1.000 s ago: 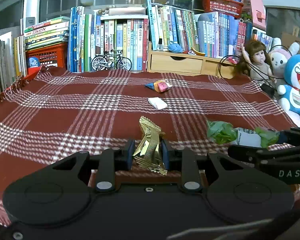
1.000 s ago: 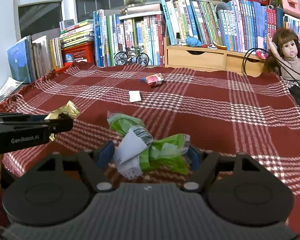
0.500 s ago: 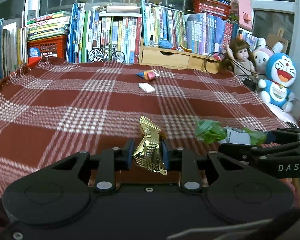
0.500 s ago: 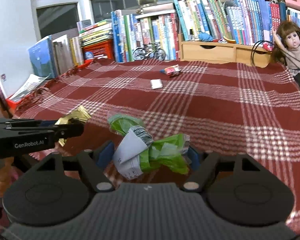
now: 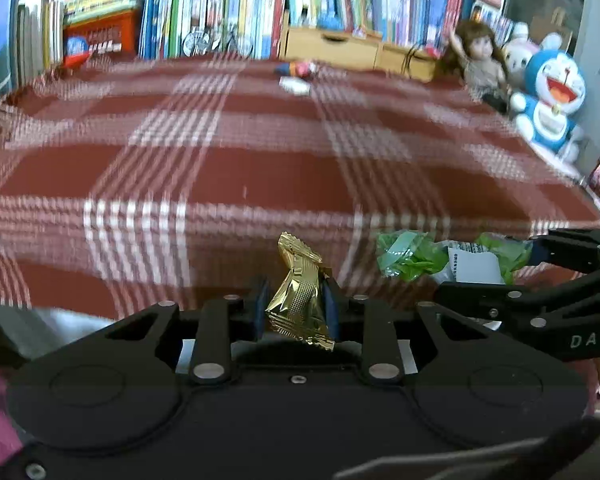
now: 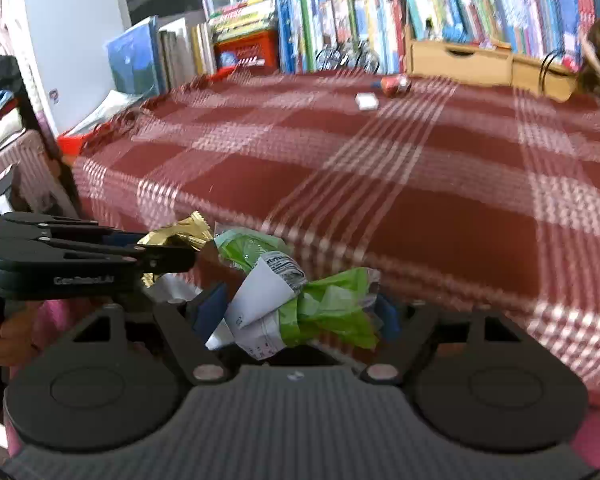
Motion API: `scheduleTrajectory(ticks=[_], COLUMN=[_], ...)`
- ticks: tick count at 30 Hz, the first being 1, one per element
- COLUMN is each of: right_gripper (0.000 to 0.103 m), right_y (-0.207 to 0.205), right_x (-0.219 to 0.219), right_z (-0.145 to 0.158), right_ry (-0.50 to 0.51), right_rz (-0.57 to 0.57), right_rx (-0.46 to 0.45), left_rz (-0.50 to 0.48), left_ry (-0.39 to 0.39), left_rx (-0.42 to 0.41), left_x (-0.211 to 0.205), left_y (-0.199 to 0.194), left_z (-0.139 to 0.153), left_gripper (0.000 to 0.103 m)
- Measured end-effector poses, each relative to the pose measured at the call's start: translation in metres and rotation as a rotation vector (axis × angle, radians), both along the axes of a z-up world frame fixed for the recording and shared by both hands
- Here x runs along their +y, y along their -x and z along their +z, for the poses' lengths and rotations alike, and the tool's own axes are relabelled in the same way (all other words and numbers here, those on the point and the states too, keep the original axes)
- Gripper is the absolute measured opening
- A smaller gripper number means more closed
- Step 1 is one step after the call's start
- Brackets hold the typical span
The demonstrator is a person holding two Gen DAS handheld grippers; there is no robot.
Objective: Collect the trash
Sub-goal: 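Carry the gold foil wrapper and green wrappers down into the black bin and open both tools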
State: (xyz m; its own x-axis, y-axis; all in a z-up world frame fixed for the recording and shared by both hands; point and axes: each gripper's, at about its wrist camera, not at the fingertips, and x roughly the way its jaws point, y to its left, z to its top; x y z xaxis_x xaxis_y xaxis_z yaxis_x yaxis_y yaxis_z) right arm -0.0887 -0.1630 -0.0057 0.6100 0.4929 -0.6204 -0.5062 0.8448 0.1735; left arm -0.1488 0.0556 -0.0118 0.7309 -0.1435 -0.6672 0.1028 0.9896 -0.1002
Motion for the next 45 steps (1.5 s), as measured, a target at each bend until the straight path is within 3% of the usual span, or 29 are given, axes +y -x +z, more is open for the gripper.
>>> scheduleTrajectory(ticks=[11, 21, 29, 45], right_gripper=[0.078, 0.078, 0.084, 0.092], right_y=[0.003, -0.003, -0.002, -0.003], right_x=[0.016, 0.019, 0.017, 0.014], right_z=[-0.065, -0.104, -0.110, -0.105], right_ry=[0.109, 0.152, 0.155, 0.131], right_rz=[0.037, 0.033, 0.035, 0.021], right_rx=[0.149, 0.249, 0.268, 0.273], left_rz=[0.022, 0.031, 0.033, 0.035], left_ry=[-0.032, -0.051, -0.059, -0.088], left_rx=[0.200, 0.291, 0.306, 0.243], left_x=[-0.006, -0.008, -0.013, -0.012], left_y=[-0.005, -0.004, -0.006, 0.001], left_z=[-0.067, -0.105, -0.116, -0.093], left_gripper=[0.027, 0.027, 0.030, 0.065])
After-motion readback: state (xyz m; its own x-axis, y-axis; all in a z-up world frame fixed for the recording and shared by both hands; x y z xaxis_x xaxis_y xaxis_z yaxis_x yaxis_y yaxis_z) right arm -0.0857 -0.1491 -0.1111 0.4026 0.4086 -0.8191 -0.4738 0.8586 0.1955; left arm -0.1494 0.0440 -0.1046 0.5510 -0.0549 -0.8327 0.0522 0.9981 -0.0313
